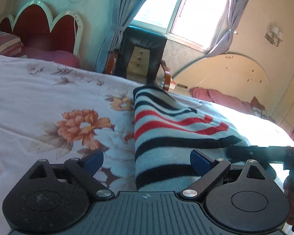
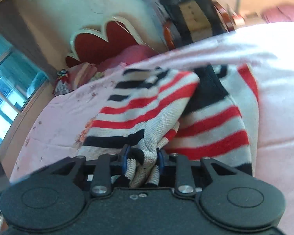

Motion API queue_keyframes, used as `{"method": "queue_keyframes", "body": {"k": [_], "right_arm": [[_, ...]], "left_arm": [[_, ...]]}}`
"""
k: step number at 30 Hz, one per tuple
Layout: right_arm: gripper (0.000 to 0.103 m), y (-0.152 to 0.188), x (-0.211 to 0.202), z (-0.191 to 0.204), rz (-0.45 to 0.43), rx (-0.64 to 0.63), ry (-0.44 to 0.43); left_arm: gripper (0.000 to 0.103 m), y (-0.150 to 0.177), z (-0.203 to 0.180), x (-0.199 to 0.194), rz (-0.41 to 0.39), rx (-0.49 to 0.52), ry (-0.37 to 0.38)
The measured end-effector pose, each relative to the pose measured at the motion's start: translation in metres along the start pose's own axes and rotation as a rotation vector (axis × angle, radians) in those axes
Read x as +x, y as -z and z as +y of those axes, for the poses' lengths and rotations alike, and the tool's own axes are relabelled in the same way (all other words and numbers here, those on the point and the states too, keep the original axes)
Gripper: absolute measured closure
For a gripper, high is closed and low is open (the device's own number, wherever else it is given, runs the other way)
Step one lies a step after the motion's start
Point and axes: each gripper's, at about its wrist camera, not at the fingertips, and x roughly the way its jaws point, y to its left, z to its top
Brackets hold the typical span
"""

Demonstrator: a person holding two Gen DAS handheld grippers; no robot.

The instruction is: Fold small clothes

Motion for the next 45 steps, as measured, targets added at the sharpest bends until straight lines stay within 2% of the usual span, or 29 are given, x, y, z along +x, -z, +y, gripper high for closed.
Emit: {"method": "queue_keyframes", "body": {"k": [2,4,6,7,9,13,15,17,19,20,22,24,26,29,32,35,37,39,41,42,45], "right_arm": [[0.077,0.007,-0.023,0.008,-0.082,-0.163,-0.072],[0.077,0.014,-0.031,-0.001,-0.101,-0.208,-0.084],[0.078,0.021,-0.021,-0.029,-0.047,-0.135,-0.007],[0.079,0.027,-0.018,-0.046,-0.017,-0.065,0.013],[0.078,0.033,-0.024,-0.060,-0.039,0.042,-0.030],[0.066,0.019,-0.027,-0.060,-0.012,0.157,-0.047],[0.053,0.009,-0.029,-0.067,-0.029,0.201,-0.032],[0.050,-0.002,-0.021,-0.073,-0.015,0.252,-0.038],[0.050,-0.010,-0.008,-0.076,0.026,0.280,-0.054],[0.051,-0.013,0.002,-0.073,0.072,0.266,-0.035],[0.059,-0.016,0.013,-0.060,0.106,0.178,0.034],[0.075,-0.014,0.018,-0.045,0.100,0.078,0.079],[0.082,-0.012,0.012,-0.032,0.068,-0.033,0.104],[0.083,-0.013,-0.010,-0.020,-0.019,-0.171,0.124],[0.084,-0.013,-0.029,-0.036,-0.063,-0.159,0.119],[0.084,-0.002,-0.028,-0.064,-0.029,-0.093,0.145],[0.083,0.007,-0.026,-0.075,-0.034,-0.045,0.115],[0.083,0.004,-0.027,-0.073,-0.052,-0.011,0.098],[0.083,0.001,-0.029,-0.065,-0.060,-0.028,0.081],[0.083,0.001,-0.028,-0.062,-0.055,-0.042,0.082],[0.082,0.003,-0.019,-0.068,-0.012,-0.028,0.097]], "left_arm": [[0.008,-0.006,-0.001,0.007,0.004,0.014,0.009],[0.008,-0.007,-0.005,0.021,0.041,0.032,0.008],[0.008,-0.002,-0.012,0.042,0.134,0.046,0.032],[0.008,0.002,-0.016,0.047,0.149,0.043,0.037],[0.008,0.006,-0.021,0.052,0.156,0.049,0.055],[0.008,-0.001,-0.020,0.044,0.136,0.058,0.052],[0.008,-0.009,-0.014,0.034,0.085,0.049,0.072],[0.008,-0.015,-0.004,0.032,0.064,0.010,0.076],[0.008,-0.019,0.005,0.037,0.065,-0.009,0.039],[0.008,-0.020,0.009,0.041,0.085,-0.017,0.014],[0.008,-0.017,0.016,0.053,0.127,-0.050,0.026],[0.008,-0.015,0.016,0.059,0.141,-0.062,0.029],[0.008,-0.017,0.008,0.059,0.136,-0.043,0.035],[0.008,-0.019,-0.010,0.060,0.130,0.005,0.073],[0.008,-0.015,-0.028,0.065,0.145,0.044,0.116],[0.008,-0.005,-0.046,0.078,0.192,0.083,0.117],[0.008,-0.004,-0.048,0.079,0.194,0.068,0.117],[0.008,-0.007,-0.048,0.072,0.174,0.089,0.103],[0.008,-0.009,-0.051,0.066,0.169,0.155,0.073],[0.008,-0.009,-0.052,0.066,0.175,0.186,0.065],[0.008,-0.015,-0.053,0.065,0.201,0.193,0.072]]}}
